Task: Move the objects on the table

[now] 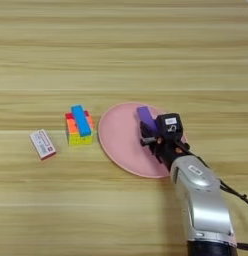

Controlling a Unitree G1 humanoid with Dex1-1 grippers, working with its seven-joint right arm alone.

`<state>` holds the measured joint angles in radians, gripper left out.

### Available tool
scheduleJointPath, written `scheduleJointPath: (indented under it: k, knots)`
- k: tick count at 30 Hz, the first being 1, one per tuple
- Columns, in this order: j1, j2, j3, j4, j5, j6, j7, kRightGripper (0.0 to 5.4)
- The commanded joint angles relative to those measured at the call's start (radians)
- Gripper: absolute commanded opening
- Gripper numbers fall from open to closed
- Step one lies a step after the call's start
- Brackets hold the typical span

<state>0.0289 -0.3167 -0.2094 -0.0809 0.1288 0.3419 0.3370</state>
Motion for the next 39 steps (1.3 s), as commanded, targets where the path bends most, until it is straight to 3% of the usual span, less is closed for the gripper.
scheduleJointPath:
  k: [1,13,24,39]
  knots:
    - [-0.04,-0.034,-0.04,-0.042,0.016,-0.021,-0.013,1.42]
    - [-0.057,-0.097,-0.153,0.015,0.027,-0.04,-0.02,1.42]
    - [-0.074,-0.192,-0.282,0.137,0.033,-0.088,-0.022,1.42]
    - [-0.057,-0.18,-0.249,0.295,0.002,-0.163,-0.026,1.42]
